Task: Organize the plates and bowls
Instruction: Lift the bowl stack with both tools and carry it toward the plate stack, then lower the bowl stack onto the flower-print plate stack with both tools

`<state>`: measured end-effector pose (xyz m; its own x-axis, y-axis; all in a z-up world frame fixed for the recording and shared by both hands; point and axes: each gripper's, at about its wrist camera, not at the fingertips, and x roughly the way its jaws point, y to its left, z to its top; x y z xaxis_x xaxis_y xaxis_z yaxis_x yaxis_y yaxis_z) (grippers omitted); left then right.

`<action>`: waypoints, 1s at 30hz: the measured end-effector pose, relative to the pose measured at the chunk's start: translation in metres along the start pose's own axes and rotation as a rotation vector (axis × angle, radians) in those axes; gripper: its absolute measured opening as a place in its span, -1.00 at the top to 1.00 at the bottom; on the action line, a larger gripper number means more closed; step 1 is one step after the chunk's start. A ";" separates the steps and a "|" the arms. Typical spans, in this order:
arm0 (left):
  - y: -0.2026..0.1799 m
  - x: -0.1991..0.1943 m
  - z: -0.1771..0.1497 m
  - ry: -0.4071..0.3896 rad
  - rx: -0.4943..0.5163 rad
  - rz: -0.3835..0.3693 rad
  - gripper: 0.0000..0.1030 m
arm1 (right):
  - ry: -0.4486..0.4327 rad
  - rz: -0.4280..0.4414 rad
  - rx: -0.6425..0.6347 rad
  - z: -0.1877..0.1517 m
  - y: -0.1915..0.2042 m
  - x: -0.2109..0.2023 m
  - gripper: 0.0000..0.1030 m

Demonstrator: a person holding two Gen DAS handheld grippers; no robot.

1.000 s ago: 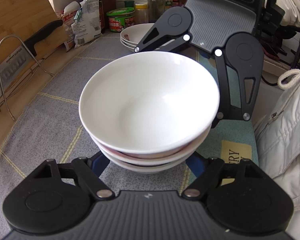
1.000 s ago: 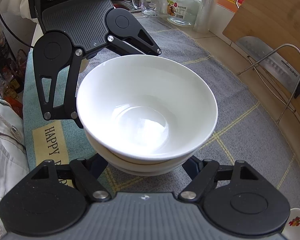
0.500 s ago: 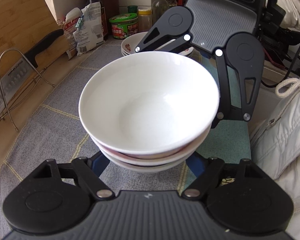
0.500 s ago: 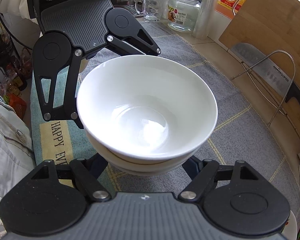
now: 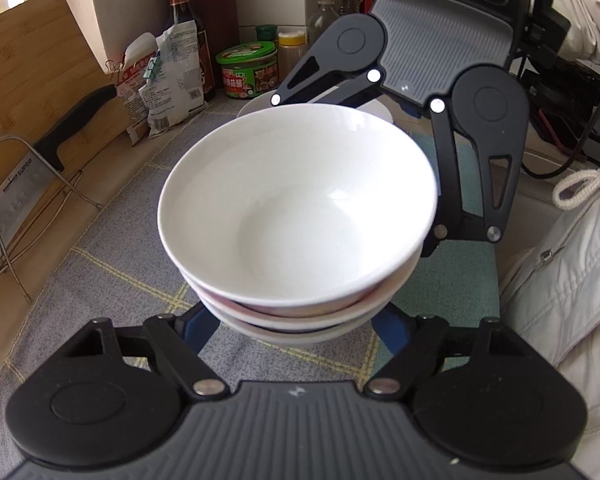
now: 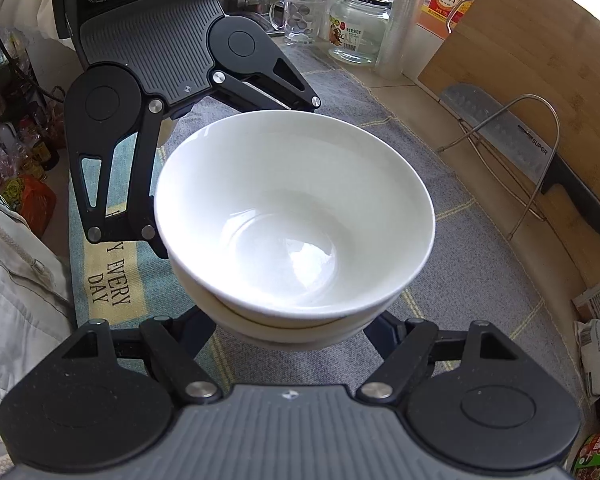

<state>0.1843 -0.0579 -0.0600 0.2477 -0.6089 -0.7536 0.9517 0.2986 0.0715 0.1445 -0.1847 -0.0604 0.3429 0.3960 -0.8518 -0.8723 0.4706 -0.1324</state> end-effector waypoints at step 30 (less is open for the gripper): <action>-0.009 0.074 0.113 -0.048 0.138 -0.033 -0.59 | -0.011 -0.117 0.076 -0.080 -0.073 -0.071 -0.62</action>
<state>0.2149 -0.1884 -0.0429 0.2216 -0.6518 -0.7253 0.9745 0.1760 0.1395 0.1555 -0.3102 -0.0305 0.4452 0.3432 -0.8271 -0.7973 0.5724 -0.1916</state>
